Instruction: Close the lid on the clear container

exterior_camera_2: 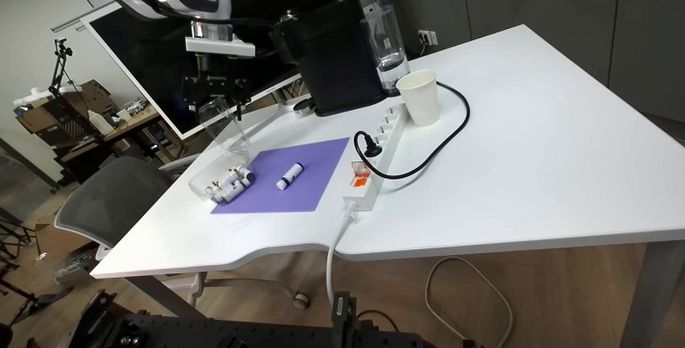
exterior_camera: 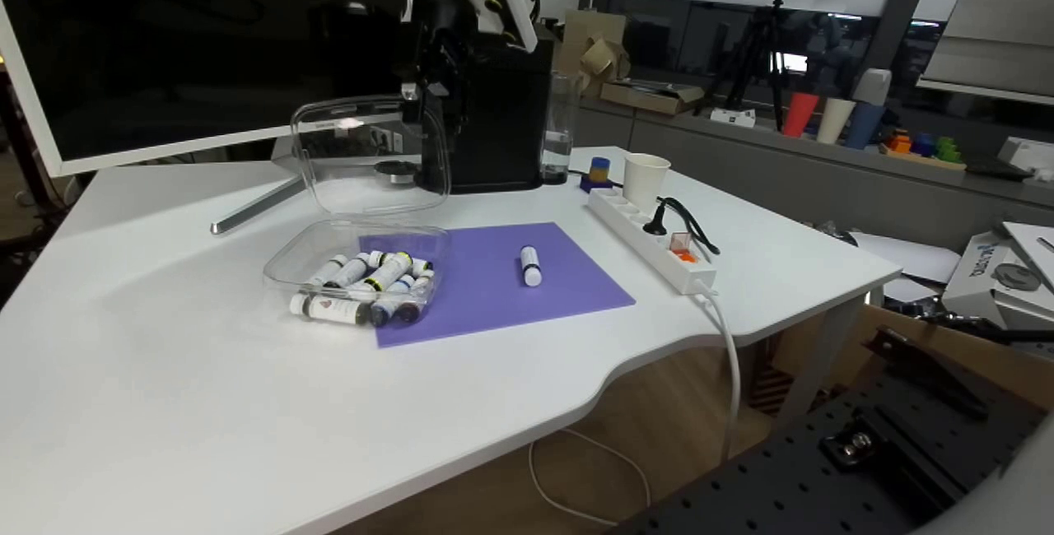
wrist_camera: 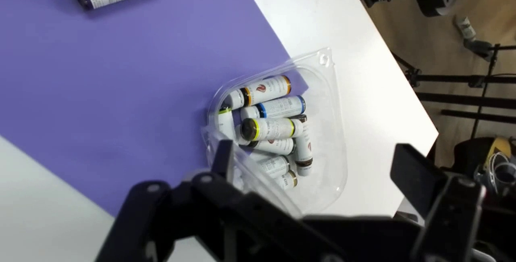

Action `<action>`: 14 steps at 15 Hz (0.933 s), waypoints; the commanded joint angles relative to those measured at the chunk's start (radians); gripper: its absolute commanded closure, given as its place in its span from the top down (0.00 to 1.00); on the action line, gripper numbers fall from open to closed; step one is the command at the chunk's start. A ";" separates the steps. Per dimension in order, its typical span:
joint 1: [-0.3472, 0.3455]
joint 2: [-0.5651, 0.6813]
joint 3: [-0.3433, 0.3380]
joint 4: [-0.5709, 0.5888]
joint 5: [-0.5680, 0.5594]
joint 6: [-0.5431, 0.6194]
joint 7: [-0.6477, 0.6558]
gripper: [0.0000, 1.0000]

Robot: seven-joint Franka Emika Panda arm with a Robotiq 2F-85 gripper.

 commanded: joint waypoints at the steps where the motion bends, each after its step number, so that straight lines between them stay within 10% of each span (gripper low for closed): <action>1: 0.005 -0.062 0.007 -0.073 -0.035 -0.006 -0.066 1.00; 12: 0.036 -0.060 0.011 -0.039 -0.038 -0.310 -0.120 1.00; 14: 0.037 -0.081 -0.016 -0.057 -0.010 -0.226 -0.023 1.00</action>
